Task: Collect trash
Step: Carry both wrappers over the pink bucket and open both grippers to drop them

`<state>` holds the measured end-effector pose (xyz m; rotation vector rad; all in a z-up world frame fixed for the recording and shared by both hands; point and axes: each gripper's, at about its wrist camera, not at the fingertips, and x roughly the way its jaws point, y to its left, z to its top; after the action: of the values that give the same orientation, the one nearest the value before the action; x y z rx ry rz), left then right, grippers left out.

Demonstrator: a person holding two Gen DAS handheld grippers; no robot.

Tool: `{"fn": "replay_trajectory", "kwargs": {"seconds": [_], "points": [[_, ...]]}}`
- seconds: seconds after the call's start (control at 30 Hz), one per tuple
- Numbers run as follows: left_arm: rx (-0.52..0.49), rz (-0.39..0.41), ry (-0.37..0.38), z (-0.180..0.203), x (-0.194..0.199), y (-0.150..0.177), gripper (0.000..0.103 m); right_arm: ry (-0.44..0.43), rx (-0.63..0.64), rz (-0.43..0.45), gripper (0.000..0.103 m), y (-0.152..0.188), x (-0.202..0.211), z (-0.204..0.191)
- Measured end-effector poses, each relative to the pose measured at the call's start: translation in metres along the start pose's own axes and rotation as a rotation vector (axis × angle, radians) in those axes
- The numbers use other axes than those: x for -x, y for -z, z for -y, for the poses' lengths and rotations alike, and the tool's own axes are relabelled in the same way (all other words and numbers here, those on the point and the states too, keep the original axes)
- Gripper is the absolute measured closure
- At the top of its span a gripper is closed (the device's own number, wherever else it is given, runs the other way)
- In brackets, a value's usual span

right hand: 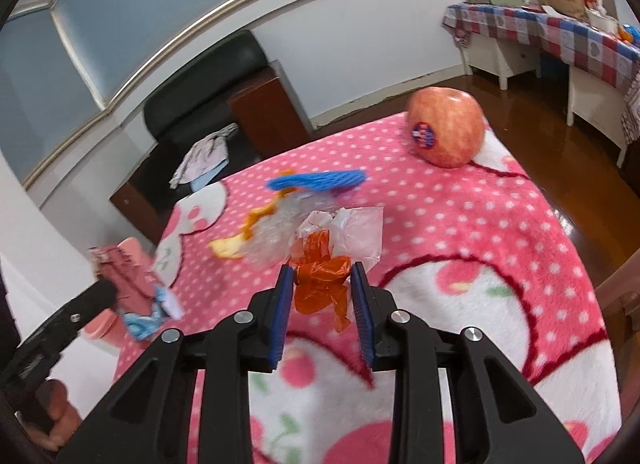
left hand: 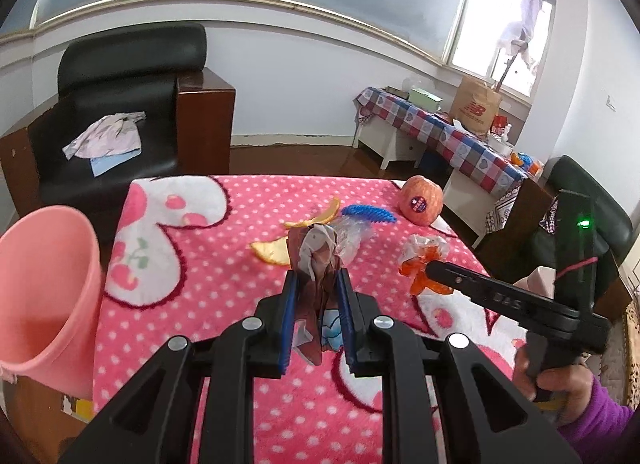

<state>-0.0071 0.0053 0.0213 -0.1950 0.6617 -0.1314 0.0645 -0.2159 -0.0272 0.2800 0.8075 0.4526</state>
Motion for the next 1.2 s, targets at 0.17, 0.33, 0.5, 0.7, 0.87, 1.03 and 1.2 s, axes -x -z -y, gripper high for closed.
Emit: {"fn": "replay_trajectory", "kwargs": {"seconds": [0.17,0.33,0.5,0.7,0.87,1.03,1.2], "points": [[0.028,-0.012,-0.033,-0.012,0.005,0.009,0.084,-0.062,0.058,-0.024,0.073,0.008,0.002,-0.031],[0.061,-0.004,-0.067,-0.029,0.014,0.016,0.084,-0.122,0.122,-0.042,0.073,0.014,0.001,-0.064],[0.093,0.015,-0.099,-0.047,0.027,0.02,0.084,-0.168,0.17,-0.056,0.073,0.017,-0.001,-0.093],[0.125,0.05,-0.166,-0.07,0.045,0.022,0.084,-0.22,0.235,-0.072,0.073,0.017,-0.011,-0.129],[0.164,0.071,-0.231,-0.094,0.058,0.023,0.084,-0.276,0.274,-0.086,0.073,0.013,-0.022,-0.158],[0.209,0.092,-0.301,-0.122,0.07,0.024,0.084,-0.317,0.325,-0.093,0.073,0.009,-0.035,-0.19],[0.246,0.115,-0.37,-0.149,0.082,0.024,0.084,-0.355,0.368,-0.115,0.073,0.01,-0.05,-0.22]]}}
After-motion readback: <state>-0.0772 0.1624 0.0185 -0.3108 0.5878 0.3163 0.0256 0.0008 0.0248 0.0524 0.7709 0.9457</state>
